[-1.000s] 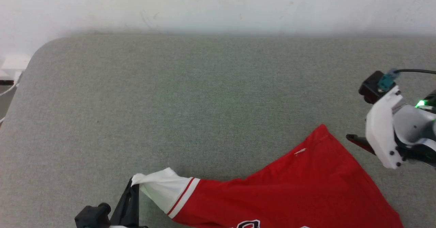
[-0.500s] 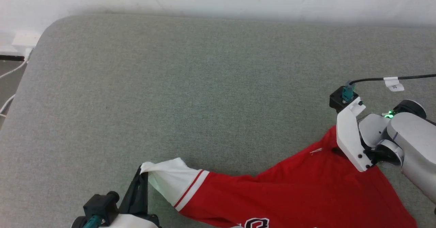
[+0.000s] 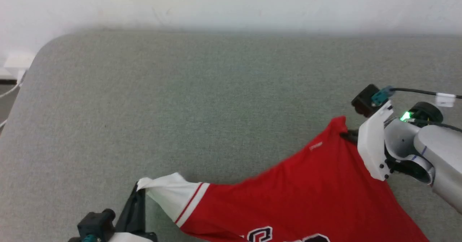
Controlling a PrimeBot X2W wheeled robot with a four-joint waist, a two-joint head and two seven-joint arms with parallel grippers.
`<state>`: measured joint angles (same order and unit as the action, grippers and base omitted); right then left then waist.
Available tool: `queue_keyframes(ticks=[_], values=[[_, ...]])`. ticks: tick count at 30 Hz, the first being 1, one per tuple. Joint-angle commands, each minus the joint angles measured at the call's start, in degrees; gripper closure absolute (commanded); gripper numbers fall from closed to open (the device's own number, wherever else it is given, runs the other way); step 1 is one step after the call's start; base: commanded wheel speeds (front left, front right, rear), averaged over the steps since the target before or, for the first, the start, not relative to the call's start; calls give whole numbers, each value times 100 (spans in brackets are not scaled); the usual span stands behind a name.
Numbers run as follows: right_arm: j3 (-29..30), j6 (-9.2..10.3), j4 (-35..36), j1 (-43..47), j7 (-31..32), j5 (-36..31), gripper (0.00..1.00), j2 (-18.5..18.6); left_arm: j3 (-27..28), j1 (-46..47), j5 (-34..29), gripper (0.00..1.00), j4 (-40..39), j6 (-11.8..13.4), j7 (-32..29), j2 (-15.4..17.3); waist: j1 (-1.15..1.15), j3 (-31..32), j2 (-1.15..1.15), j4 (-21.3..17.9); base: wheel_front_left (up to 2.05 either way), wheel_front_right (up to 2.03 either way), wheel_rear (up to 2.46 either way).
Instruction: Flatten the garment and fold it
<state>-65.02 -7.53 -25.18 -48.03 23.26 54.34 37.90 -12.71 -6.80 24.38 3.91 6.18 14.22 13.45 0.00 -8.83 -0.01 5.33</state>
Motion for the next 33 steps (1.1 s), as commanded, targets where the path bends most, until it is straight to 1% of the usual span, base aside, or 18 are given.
queue_keyframes(ticks=[1, 4, 8, 13, 18, 23, 29, 33], values=[[50, 4, 103, -32, -241, 27, 100, 92, 72, -53, -8, 100, -41, 38, 39, 113, 0, 301, 1, -225, 0, 0, 0], [212, 4, 303, 36, -750, 125, 100, 226, 147, -37, -66, 100, -162, 74, 32, 257, 0, 555, 1, -377, 0, 0, 0], [493, 4, 468, 94, -1302, 56, 100, 311, 202, 193, -205, 100, -411, 88, -45, 489, 0, 823, 1, -545, 0, 0, 0], [1025, 4, 597, 58, -1905, -192, 100, 257, 251, 952, -386, 100, -700, 63, -194, 723, 0, 1023, 1, -682, 0, 0, 0], [1682, 4, 525, -95, -2307, -545, 100, 64, 173, 2223, -608, 100, -710, -89, -372, 887, 0, 1096, 1, -763, 0, 0, 0], [2259, 4, 390, -378, -2376, -973, 100, -203, 7, 3684, -796, 100, -419, -292, -551, 900, 0, 991, 1, -867, 0, 0, 0], [2910, 4, 228, -968, -2416, -1445, 100, -566, -193, 5364, -989, 100, 253, -523, -671, 804, 0, 599, 1, -949, 0, 0, 0], [3309, 4, 126, -1542, -2363, -1764, 100, -758, -234, 6502, -1078, 100, 799, -619, -671, 713, 0, 146, 1, -949, 0, 0, 0]])
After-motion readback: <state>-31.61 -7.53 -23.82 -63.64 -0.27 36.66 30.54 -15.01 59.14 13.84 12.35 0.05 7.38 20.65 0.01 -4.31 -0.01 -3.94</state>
